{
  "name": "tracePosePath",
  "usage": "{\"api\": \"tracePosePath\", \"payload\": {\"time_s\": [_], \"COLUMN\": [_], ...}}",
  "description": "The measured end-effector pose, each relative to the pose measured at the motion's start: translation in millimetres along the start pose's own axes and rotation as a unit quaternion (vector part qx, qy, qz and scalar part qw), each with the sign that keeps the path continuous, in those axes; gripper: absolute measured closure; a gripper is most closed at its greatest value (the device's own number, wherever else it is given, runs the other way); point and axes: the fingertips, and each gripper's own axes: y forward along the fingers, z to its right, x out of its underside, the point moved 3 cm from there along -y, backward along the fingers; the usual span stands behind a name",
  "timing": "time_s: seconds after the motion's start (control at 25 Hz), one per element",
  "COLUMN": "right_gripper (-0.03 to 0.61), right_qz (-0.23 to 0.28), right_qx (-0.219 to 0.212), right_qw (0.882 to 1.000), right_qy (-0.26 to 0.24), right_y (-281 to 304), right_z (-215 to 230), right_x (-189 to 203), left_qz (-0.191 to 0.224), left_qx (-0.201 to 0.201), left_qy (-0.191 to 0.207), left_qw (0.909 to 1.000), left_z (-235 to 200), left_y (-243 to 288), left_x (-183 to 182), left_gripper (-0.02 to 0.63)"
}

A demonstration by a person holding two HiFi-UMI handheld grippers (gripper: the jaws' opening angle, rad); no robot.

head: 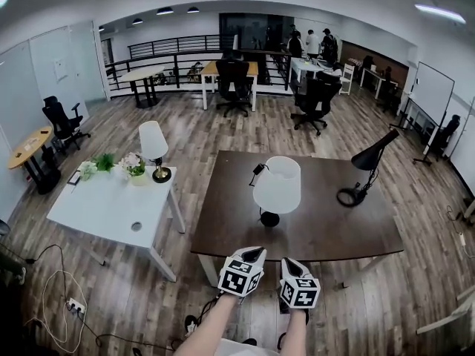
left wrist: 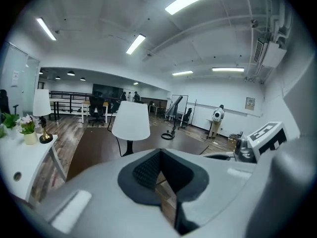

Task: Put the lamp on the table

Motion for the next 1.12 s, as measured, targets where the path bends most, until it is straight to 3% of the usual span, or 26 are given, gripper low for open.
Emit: {"api": "tracePosePath", "payload": {"time_s": [0.24, 1.12], "right_gripper": [0.552, 0.554], "right_qz": [-0.015, -0.001], "right_qx": [-0.007, -0.004], "right_qw": [1.0, 1.0], "right_qy": [-0.006, -0.004], "right_y": [4.8, -9.6], "right_z": [-0.4, -0.9], "right_x": [13.0, 17.4], "left_qz": [-0.011, -0.01], "left_qx": [0.016, -0.002], "left_qy": [-0.003, 0.003], "left_qw": [0.9998, 0.9999], "left_z": [6.2, 13.5], "left_y": [1.4, -13.4], "left_x": [14.6, 22.1], "left_gripper": [0.614, 0.614]}}
